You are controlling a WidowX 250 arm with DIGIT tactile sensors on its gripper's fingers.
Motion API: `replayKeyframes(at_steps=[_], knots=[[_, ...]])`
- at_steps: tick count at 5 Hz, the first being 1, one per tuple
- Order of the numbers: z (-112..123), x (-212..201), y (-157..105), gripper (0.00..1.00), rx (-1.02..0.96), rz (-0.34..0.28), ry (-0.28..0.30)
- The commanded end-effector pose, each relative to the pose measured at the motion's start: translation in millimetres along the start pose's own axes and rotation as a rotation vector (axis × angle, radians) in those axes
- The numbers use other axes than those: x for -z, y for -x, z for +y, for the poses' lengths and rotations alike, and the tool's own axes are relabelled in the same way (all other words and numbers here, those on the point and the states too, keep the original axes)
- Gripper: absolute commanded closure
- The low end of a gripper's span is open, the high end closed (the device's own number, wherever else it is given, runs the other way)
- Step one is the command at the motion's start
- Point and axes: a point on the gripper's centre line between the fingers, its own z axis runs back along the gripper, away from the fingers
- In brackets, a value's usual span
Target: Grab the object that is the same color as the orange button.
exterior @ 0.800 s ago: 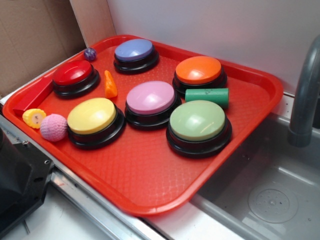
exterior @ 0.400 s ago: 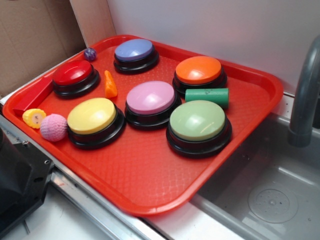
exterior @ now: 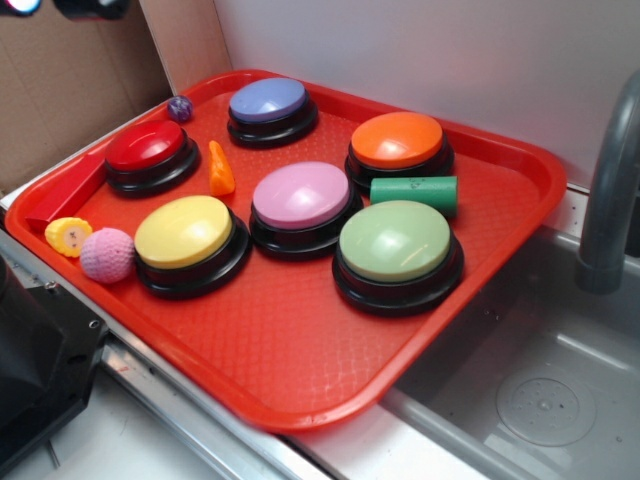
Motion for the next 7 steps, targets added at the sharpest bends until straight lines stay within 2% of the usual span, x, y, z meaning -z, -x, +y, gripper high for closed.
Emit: replayKeyframes(at_steps=[1, 2, 3, 4, 5, 6, 7], knots=[[11, 46, -40, 0.0, -0.409, -0.146, -0.108], [17, 71, -57, 0.0, -0.527, -0.148, -0.113], [23, 104, -75, 0.0, -0.608, -0.132, -0.086], [27, 141, -83, 0.0, -0.66, -0.082, -0.11], [30, 157, -82, 0.0, -0.655, -0.079, -0.135], [36, 186, -76, 0.0, -0.671, -0.036, -0.134], [38, 199, -72, 0.0, -0.688, -0.022, -0.162]])
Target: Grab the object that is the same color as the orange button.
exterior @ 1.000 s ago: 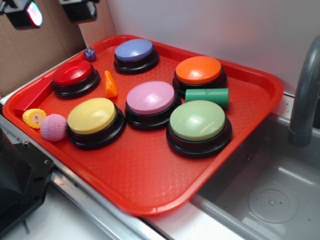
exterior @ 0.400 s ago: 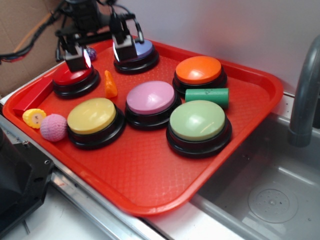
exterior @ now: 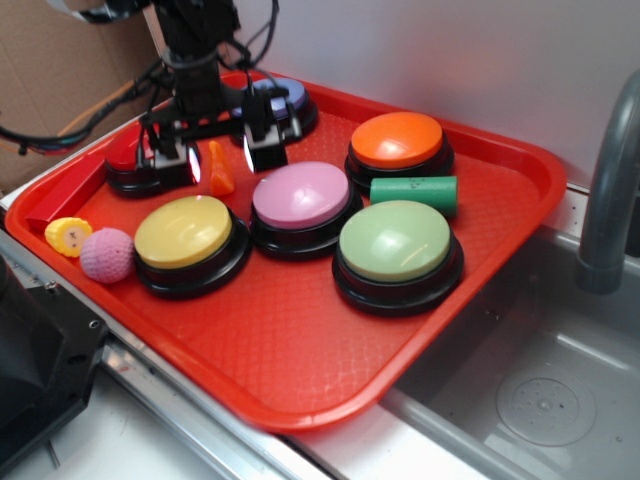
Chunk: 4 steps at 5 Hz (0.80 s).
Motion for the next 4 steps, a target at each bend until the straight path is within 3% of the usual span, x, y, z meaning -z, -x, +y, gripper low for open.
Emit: replayKeyframes(at_steps=[1, 3, 4], knots=[[10, 7, -10, 1.0, -0.052, -0.002, 0.003], [9, -14, -13, 1.0, 0.007, 0.032, 0.047], [9, -46, -22, 1.0, 0.109, 0.037, 0.083]])
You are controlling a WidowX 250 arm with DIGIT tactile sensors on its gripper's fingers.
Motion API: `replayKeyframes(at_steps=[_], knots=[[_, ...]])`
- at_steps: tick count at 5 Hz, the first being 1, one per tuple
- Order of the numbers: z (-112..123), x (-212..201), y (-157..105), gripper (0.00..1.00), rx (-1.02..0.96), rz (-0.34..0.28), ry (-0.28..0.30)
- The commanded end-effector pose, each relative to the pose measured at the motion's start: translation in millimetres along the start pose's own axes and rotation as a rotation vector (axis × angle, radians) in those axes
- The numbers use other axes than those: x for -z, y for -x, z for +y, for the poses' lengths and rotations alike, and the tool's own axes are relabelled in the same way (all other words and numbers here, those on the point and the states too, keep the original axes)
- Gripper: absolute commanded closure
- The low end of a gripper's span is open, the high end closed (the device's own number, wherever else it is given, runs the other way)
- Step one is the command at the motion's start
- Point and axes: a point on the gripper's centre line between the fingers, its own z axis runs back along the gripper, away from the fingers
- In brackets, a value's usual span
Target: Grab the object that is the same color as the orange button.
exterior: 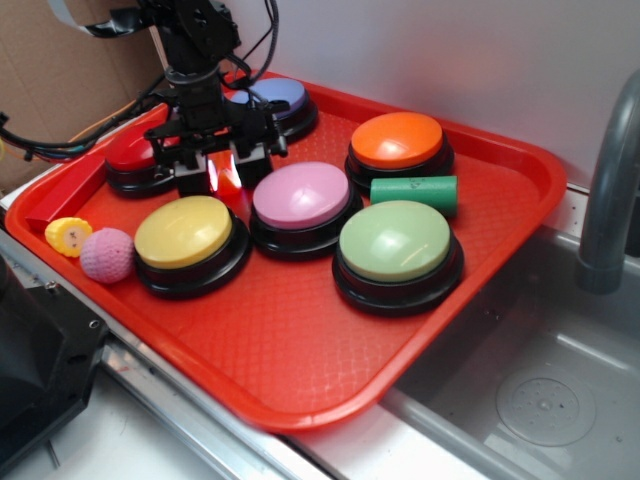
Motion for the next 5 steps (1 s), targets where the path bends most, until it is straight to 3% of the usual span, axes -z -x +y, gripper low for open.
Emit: replayKeyframes(at_steps=[1, 2, 3, 4, 5], knots=[[-9, -85, -14, 1.0, 0.338, -0.052, 0.065], [-13, -117, 8, 1.0, 0.586, -0.033, 0.109], [-2, -142, 34, 1.0, 0.835, -0.007, 0.127], [7, -152, 50, 1.0, 0.961, -0.054, 0.159], [18, -147, 50, 1.0, 0.953, 0.019, 0.249]])
